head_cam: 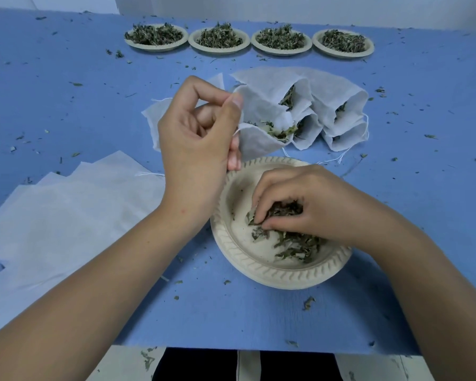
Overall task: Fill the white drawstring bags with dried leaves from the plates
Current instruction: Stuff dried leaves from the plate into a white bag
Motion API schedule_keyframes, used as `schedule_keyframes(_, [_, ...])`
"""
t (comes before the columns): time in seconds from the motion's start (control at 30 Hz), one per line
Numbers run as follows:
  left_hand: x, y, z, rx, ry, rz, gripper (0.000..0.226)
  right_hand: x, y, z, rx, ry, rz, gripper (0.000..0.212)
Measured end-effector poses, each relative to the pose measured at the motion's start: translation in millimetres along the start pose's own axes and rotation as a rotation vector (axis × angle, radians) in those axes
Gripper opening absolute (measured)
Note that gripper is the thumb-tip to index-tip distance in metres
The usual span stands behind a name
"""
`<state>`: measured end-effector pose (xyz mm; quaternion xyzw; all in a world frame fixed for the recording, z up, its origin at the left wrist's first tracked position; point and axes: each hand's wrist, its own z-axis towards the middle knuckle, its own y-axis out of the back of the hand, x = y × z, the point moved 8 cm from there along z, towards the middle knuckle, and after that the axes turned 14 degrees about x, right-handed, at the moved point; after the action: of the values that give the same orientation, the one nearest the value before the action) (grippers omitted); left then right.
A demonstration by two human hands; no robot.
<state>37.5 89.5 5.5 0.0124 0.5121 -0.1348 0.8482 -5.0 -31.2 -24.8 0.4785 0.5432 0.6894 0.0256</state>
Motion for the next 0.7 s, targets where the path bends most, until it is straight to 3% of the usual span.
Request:
schedule_keyframes(0.3, [-1, -2, -1, 0.007, 0.007, 0.016, 0.023, 12, 30, -19, -0.248, 0.204, 0.233, 0.021])
schedule_keyframes(0.47, [0, -11, -2, 0.095, 0.012, 0.071, 0.023, 20, 48, -34, -0.58, 0.417, 0.397, 0.022])
schedule_keyframes(0.6, [3, -22, -3, 0.209, 0.033, 0.095, 0.022, 13, 56, -47, -0.851, 0.442, 0.487, 0.03])
schedule_keyframes(0.7, [4, -27, -5, 0.253, 0.035, 0.113, 0.022, 10, 57, -52, -0.953, 0.396, 0.443, 0.03])
